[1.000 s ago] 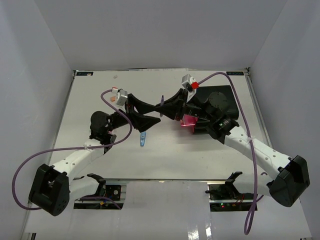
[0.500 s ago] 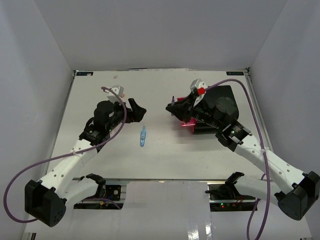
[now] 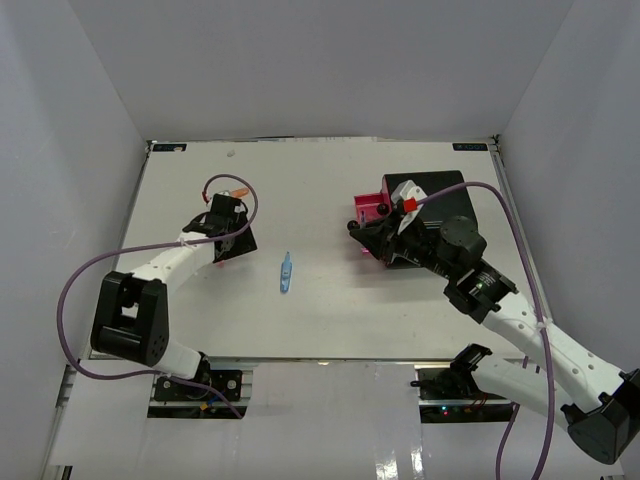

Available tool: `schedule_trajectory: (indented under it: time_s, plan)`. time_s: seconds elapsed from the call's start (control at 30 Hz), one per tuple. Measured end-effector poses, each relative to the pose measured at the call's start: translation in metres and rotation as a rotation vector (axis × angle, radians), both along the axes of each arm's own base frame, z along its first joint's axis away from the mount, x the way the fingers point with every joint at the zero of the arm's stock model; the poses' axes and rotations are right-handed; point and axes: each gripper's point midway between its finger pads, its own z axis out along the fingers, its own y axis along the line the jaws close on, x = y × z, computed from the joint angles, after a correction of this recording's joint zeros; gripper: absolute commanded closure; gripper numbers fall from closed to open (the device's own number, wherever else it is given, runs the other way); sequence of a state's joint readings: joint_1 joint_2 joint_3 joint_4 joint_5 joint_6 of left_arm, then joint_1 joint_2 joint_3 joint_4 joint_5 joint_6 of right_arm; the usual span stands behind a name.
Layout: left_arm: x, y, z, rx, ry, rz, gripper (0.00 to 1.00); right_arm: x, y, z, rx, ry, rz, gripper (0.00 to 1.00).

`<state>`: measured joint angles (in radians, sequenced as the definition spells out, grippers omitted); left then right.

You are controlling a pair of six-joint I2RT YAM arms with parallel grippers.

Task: Sort the stationery into containers
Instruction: Pick up the pen cap from the center of the board.

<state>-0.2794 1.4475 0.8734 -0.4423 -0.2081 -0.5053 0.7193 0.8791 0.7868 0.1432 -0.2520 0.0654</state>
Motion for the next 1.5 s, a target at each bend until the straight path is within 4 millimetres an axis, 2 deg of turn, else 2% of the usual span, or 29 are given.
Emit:
schedule_trajectory:
  time_s: [0.13, 0.27, 0.53, 0.93, 1.5]
  plan:
    - [0.008, 0.007, -0.004, 0.022, 0.012, 0.027, 0.30, -0.001, -0.005, -0.005, -0.010, -0.002, -0.013, 0.92]
    - [0.005, 0.013, -0.015, 0.046, 0.053, 0.041, 0.36, -0.001, -0.008, -0.012, -0.025, -0.001, -0.021, 0.92]
    - [0.000, 0.017, -0.025, 0.058, 0.091, 0.045, 0.41, -0.001, -0.011, -0.016, -0.031, -0.001, -0.035, 0.92]
    - [0.000, 0.020, -0.044, 0.083, 0.148, 0.051, 0.43, -0.002, -0.014, -0.010, -0.020, -0.014, -0.047, 0.92]
    - [0.024, 0.029, -0.043, 0.115, 0.145, 0.046, 0.44, -0.004, -0.018, -0.008, -0.017, -0.017, -0.051, 0.92]
